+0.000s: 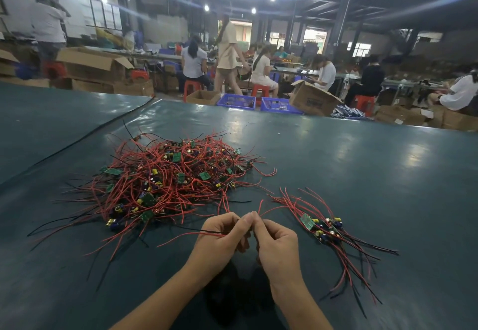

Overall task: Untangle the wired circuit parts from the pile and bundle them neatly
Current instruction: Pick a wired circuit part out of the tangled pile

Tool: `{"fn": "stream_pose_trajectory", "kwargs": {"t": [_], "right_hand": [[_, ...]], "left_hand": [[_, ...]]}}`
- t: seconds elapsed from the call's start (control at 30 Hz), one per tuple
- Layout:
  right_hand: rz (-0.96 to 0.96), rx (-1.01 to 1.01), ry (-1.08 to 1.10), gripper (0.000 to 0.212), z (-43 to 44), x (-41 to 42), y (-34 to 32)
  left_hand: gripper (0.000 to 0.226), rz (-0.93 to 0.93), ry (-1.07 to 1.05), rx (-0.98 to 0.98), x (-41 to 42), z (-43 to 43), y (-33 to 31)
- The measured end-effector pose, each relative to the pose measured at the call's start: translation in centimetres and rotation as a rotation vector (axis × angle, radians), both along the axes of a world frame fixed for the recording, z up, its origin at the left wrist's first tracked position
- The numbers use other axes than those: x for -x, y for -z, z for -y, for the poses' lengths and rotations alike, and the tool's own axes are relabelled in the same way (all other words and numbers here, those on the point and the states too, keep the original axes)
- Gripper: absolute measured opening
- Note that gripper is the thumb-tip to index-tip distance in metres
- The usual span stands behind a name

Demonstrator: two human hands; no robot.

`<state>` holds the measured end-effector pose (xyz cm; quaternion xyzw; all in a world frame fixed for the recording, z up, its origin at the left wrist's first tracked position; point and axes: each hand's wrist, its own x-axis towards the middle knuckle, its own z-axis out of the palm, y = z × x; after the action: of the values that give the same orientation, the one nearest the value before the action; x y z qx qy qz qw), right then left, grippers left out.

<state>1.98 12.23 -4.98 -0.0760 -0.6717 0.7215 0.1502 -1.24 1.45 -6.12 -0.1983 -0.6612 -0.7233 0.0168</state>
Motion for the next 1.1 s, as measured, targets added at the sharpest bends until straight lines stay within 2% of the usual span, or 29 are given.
{"fn": "stream_pose_trajectory", "kwargs": {"t": [0.27, 0.4, 0.63, 0.8, 0.9, 1.0, 1.1], "right_hand": [[0.132, 0.188, 0.088, 0.037, -0.4, 0.8, 0.3], [0.135, 0.221, 0.179, 0.034, -1.4, 1.3, 0.4], [0.088, 0.408, 0.38, 0.03, -5.0, 2.5, 0.0], [0.052, 0.469, 0.403, 0.028, -5.2, 2.3, -0.2], [0.049, 0.403, 0.303, 0.034, -3.9, 1.7, -0.3], [0.073, 0.197, 0.071, 0.046, -1.4, 0.7, -0.3], [0.043, 0.087, -0.028, 0.037, 0.7, 0.3, -0.1]], "left_hand": [[0.036, -0.023, -0.003, 0.067, 0.3, 0.1, 0.2], [0.036, -0.036, 0.036, 0.104, 0.4, 0.1, 0.1], [0.036, -0.031, 0.11, 0.097, 0.2, 0.3, -0.5], [0.036, -0.006, 0.102, 0.06, 0.1, 0.3, -0.4], [0.034, 0.027, 0.057, 0.024, 0.2, 0.4, -0.3], [0.032, 0.01, 0.029, 0.034, 0.3, 0.5, -0.3], [0.034, -0.013, 0.057, 0.067, 0.3, 0.5, -0.2]]}}
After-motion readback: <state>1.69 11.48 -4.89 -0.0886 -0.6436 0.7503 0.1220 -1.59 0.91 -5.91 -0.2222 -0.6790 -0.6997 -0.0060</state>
